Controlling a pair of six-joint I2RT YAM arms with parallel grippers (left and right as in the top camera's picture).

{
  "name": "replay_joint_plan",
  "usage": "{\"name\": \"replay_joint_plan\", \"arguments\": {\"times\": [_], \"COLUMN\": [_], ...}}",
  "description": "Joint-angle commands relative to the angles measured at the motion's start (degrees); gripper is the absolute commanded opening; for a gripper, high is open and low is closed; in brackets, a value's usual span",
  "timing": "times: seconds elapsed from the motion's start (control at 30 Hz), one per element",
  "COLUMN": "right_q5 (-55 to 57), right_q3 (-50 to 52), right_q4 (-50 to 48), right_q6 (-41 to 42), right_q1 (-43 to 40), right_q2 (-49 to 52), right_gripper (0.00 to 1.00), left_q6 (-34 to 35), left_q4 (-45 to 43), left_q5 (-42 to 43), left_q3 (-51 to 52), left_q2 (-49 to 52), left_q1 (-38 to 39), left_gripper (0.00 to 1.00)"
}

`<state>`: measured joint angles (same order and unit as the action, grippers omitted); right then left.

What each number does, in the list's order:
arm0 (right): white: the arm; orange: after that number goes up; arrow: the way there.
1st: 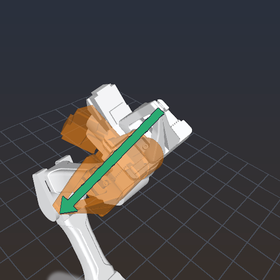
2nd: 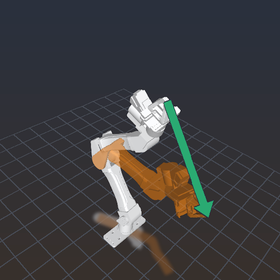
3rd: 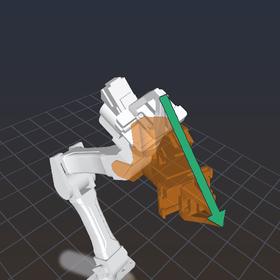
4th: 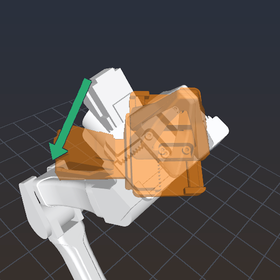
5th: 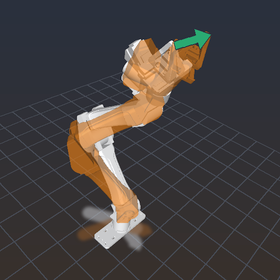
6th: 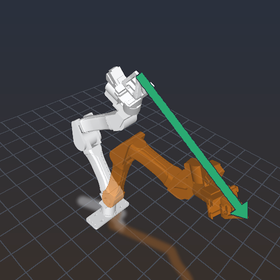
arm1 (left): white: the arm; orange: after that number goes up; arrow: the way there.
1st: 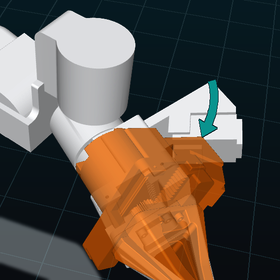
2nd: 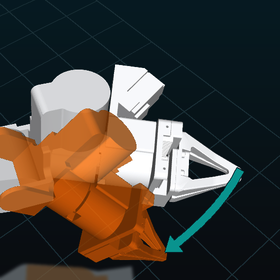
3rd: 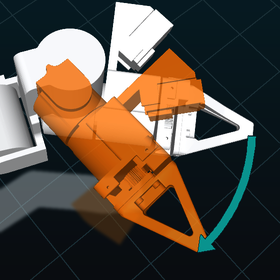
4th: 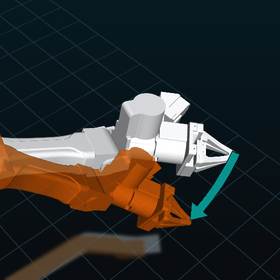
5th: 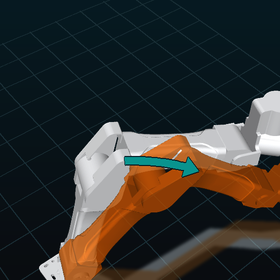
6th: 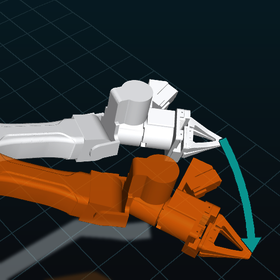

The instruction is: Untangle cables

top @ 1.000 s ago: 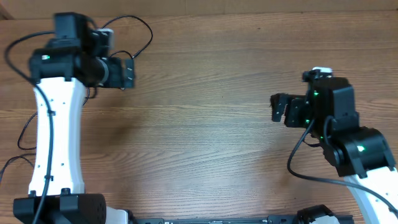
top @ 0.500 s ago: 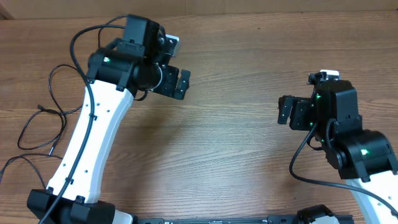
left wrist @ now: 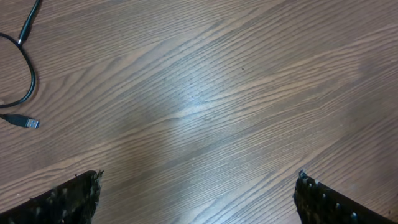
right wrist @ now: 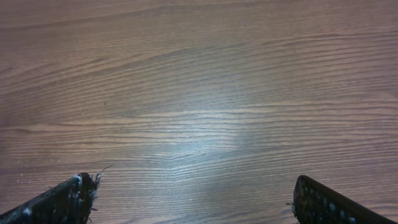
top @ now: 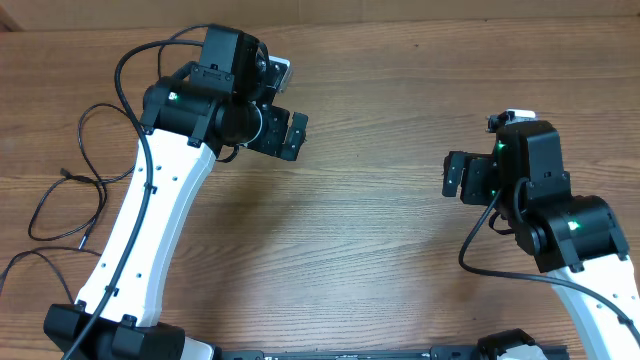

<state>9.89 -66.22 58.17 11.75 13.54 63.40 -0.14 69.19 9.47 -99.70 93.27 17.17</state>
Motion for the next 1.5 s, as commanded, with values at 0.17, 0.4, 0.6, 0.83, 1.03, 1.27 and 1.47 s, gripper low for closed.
{"name": "replay_joint_plan", "arguments": {"times": [0.17,0.4,0.6,0.83,1.03,1.27,1.47], "right_q5": [0.79,0.79,0.79,0.79,0.79,0.79,0.79], "right_q3": [-1.36,-1.36,-1.36,-1.36,-1.36,-1.36,-1.36], "right_q4": [-0.17,-0.15,-0.15,-0.15,-0.15,-0.15,-0.15], "right_q6": [-0.26,-0.26,-0.26,-0.26,-0.26,-0.26,-0.26], "right_q1": [-0.17,-0.17,-0.17,-0.17,-0.17,-0.17,-0.17], "right_q2": [2.34,3.17,3.23,3.23,3.23,3.23,3.23], "right_gripper": [1.0,1.0,1.0,1.0,1.0,1.0,1.0], "left_q6": [0.55,0.55,0.55,0.31,0.35,0.55,0.57], "left_q4": [-0.24,-0.24,0.13,0.39,-7.43,-24.37,-41.59], "left_q5": [0.63,0.63,0.44,0.24,-0.42,1.14,1.14], "left_q3": [-0.2,-0.2,-0.2,-0.2,1.25,14.69,35.21], "left_q2": [-1.44,-1.49,-1.6,-4.7,-10.19,-22.56,-36.68], "left_q1": [0.11,0.13,0.11,0.13,0.17,0.22,0.11], "left_gripper": [1.0,1.0,1.0,1.0,1.0,1.0,1.0]}}
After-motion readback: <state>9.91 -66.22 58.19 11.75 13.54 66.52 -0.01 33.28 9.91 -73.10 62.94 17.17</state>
